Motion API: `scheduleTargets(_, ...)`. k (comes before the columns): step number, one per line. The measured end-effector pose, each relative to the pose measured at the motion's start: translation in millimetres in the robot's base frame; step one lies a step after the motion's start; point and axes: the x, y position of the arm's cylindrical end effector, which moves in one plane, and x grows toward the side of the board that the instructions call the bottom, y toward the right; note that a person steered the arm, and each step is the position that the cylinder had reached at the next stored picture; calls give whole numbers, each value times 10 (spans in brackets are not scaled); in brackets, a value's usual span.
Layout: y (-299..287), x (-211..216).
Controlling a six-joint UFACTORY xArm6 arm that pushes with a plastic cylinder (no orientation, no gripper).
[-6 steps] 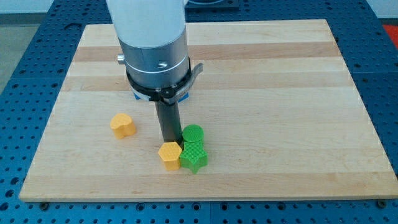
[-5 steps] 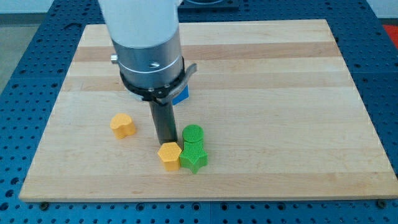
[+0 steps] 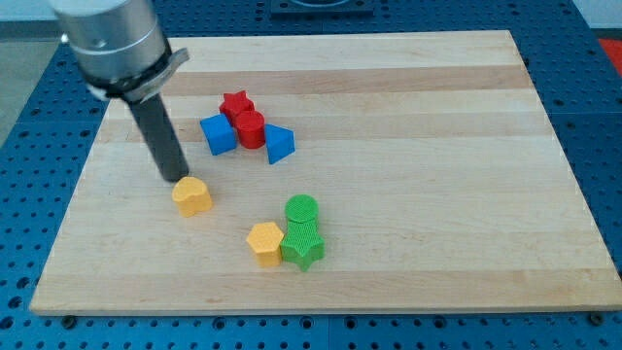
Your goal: Move the yellow heart to the top of yellow hexagon
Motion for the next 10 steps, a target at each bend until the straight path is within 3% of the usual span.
scheduleTargets(1,-76,298)
scheduleTargets(3,199,301)
scheduleTargets(8,446,-178)
scheduleTargets(9,747,-45)
scheduleTargets(10,895,374)
